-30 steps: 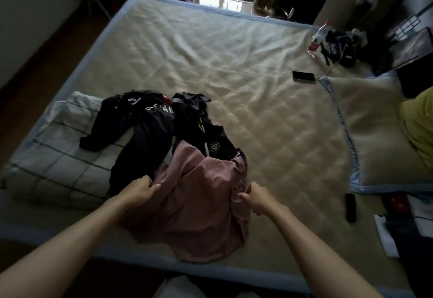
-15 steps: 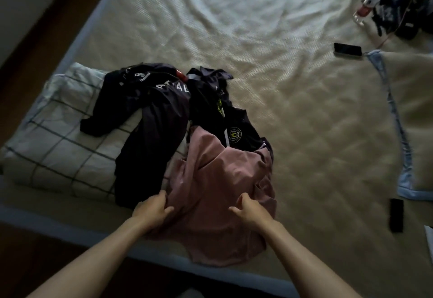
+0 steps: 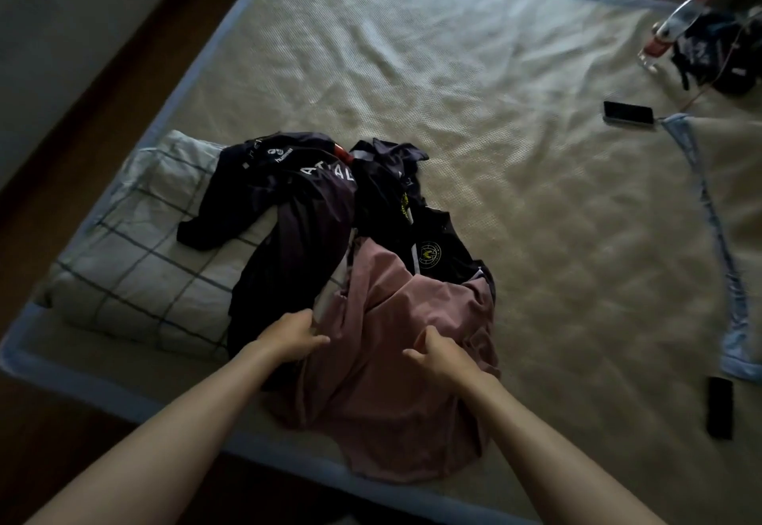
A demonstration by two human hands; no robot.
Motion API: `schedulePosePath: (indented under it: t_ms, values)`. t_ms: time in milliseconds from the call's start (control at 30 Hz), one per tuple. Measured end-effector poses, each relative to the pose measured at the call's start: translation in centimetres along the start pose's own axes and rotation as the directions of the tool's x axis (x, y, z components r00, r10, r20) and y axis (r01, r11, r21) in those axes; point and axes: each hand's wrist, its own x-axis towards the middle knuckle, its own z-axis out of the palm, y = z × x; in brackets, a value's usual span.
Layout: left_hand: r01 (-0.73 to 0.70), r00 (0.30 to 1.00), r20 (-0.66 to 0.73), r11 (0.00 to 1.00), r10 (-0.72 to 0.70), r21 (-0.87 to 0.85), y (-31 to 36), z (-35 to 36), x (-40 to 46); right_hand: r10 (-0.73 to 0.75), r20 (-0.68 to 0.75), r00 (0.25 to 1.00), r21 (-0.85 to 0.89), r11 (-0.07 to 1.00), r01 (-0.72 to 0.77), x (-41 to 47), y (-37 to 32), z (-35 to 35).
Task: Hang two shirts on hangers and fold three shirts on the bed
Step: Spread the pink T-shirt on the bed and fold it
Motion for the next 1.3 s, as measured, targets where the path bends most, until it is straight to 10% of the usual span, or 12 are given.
schedulePosePath:
  t_ms: [133, 433, 633, 867, 1133, 1300]
  values:
    - [0.051, 0.988, 0.145, 0.998, -0.057, 0.045, -0.9, 5.2, 1.4, -0.006, 0.018, 1.000, 0.030, 1.000, 0.005, 0.7, 0.2, 1.6]
    - [0.085, 0.988, -0.128, 0.996, -0.085, -0.005, -0.7, 8.6, 1.9, 0.000, 0.055, 0.998, 0.058, 0.998, -0.003, 0.7, 1.0, 5.2]
    - [0.253, 0.966, 0.044, 0.966, -0.255, 0.049, -0.2, 8.4, 2.4, 0.006, 0.068, 0.998, 0.068, 0.998, -0.010, 0.1, 1.0, 5.7]
    - [-0.055, 0.988, -0.153, 0.933, 0.001, -0.355, -0.9, 10.1, 1.4, 0.003, 0.106, 0.994, 0.083, 0.996, -0.012, -1.3, 1.8, 6.6]
    - [-0.096, 0.984, -0.007, 0.501, 0.177, -0.860, 7.8, -0.3, -5.1, -0.200, 0.106, 0.974, 0.221, 0.960, 0.173, -6.0, -0.7, 3.1]
    - [-0.195, 0.944, -0.089, 0.320, 0.318, -0.927, 15.5, -7.6, -10.8, -0.263, -0.273, 0.926, 0.607, 0.700, 0.377, -10.6, -4.6, -1.7]
